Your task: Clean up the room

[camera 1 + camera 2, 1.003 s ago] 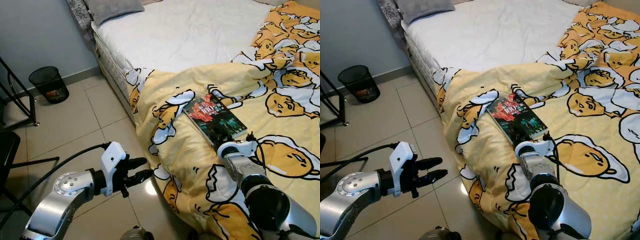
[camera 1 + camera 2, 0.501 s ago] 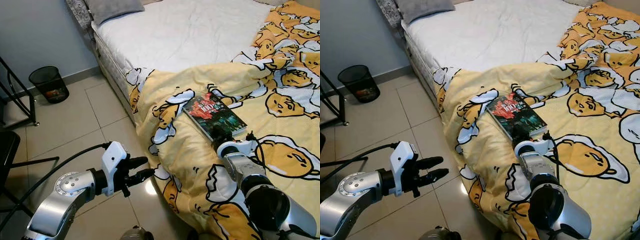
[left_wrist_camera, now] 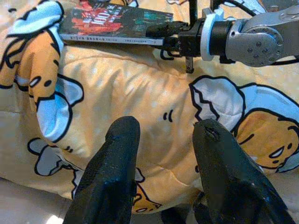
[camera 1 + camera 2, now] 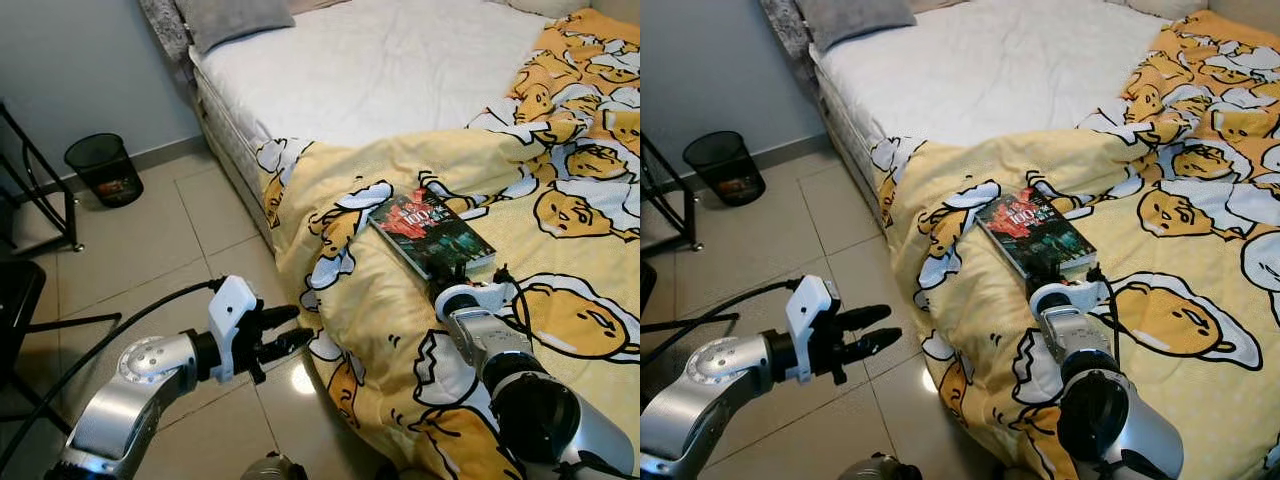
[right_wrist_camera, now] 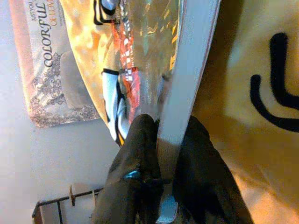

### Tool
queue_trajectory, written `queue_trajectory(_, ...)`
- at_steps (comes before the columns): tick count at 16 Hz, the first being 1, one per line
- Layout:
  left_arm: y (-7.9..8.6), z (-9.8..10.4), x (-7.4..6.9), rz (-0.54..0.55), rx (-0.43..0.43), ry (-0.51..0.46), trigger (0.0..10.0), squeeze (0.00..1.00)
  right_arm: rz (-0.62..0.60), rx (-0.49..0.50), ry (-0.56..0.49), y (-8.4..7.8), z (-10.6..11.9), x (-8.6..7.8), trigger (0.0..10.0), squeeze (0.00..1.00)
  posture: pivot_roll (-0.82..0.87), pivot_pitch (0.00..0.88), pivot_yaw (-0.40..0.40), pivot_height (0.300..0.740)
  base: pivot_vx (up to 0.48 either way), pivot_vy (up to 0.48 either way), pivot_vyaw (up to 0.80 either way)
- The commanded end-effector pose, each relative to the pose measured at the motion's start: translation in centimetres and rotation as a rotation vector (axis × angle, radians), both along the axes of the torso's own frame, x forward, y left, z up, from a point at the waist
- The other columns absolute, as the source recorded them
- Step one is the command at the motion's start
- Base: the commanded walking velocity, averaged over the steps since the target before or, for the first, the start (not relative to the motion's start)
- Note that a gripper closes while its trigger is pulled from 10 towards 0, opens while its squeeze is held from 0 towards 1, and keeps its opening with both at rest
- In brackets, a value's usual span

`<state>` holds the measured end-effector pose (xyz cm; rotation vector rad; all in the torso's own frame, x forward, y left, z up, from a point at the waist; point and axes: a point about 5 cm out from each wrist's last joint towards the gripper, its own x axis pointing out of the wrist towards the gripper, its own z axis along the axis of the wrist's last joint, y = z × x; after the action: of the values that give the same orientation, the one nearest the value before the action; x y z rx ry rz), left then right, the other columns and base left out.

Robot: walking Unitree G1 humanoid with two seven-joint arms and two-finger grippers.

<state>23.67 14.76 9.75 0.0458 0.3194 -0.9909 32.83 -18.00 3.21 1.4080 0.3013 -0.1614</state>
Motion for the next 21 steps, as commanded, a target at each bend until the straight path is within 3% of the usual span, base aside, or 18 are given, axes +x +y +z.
queue_trajectory(1, 0.0, 0.0, 0.4, 0.007, 0.012, -0.013, 10.0, 0.15, 0.012, 0.002, -0.018, 0.4, 0.2, 0.1, 0.0, 0.0, 0.04, 0.0, 0.067, 0.74, 0.0, 0.0, 0.0)
queue_trajectory(7, -0.4, -0.3, 1.1, 0.101, -0.024, -0.046, 10.0, 0.15, 0.075, -0.031, -0.072, 1.1, 0.4, 0.2, 0.0, 0.0, 0.01, 0.0, 0.074, 0.74, 0.0, 0.0, 0.0)
queue_trajectory(9, -0.9, 0.1, 1.3, 0.161, -0.04, -0.089, 10.0, 0.14, 0.106, -0.038, -0.146, 0.6, 0.7, 0.0, 0.0, 0.0, -0.01, 0.0, 0.073, 0.74, 0.0, 0.0, 0.0)
queue_trajectory(10, -0.7, 0.7, 2.1, 0.224, -0.089, -0.113, 10.0, 0.18, 0.145, -0.049, -0.222, 0.1, 1.0, -0.4, 0.0, 0.0, -0.01, 0.0, 0.072, 0.74, 0.0, 0.0, 0.0)
queue_trajectory(11, -0.5, 1.2, 2.6, 0.267, -0.168, -0.093, 10.0, 0.5, 0.16, -0.046, -0.27, -0.3, 1.4, -0.6, 0.0, 0.0, -0.02, 0.0, 0.072, 0.74, 0.0, 0.0, 0.0)
queue_trajectory(12, -0.2, 1.9, 3.1, 0.322, -0.292, -0.064, 10.0, 1.0, 0.175, -0.039, -0.339, -0.9, 2.0, -1.1, 0.0, 0.0, -0.03, 0.0, 0.073, 0.74, 0.0, 0.0, 0.0)
queue_trajectory(15, -0.3, 2.8, 3.7, 0.372, -0.442, -0.031, 10.0, 1.0, 0.225, -0.03, -0.475, -1.2, 3.7, -2.0, 0.0, 0.0, -0.03, 0.0, 0.076, 0.74, 0.0, 0.0, 0.0)
queue_trajectory(17, -0.8, 3.1, 3.9, 0.333, -0.547, 0.038, 10.0, 1.0, 0.317, -0.011, -0.594, -0.2, 5.7, -2.9, 0.0, 0.0, -0.04, 0.0, 0.075, 0.74, 0.0, 0.0, 0.0)
queue_trajectory(18, -1.0, 2.9, 3.9, 0.309, -0.553, 0.077, 10.0, 1.0, 0.34, -0.008, -0.617, 0.2, 6.0, -3.0, 0.0, 0.0, -0.03, 0.0, 0.072, 0.74, 0.0, 0.0, 0.0)
queue_trajectory(19, -1.5, 2.9, 4.3, 0.26, -0.602, 0.148, 10.0, 0.68, 0.43, 0.002, -0.682, 1.7, 7.5, -3.5, 0.0, 0.0, -0.03, 0.0, 0.068, 0.74, 0.0, 0.0, 0.0)
queue_trajectory(20, -1.7, 3.0, 4.7, 0.24, -0.655, 0.206, 10.0, 0.0, 0.504, -0.002, -0.716, 2.8, 8.4, -3.9, 0.0, 0.0, -0.03, 0.0, 0.065, 0.74, 0.0, 0.0, 0.0)
queue_trajectory(21, -1.8, 3.0, 4.9, 0.224, -0.677, 0.234, 10.0, 0.0, 0.543, -0.011, -0.727, 3.3, 8.6, -4.1, 0.0, 0.0, -0.03, 0.0, 0.065, 0.74, 0.0, 0.0, 0.0)
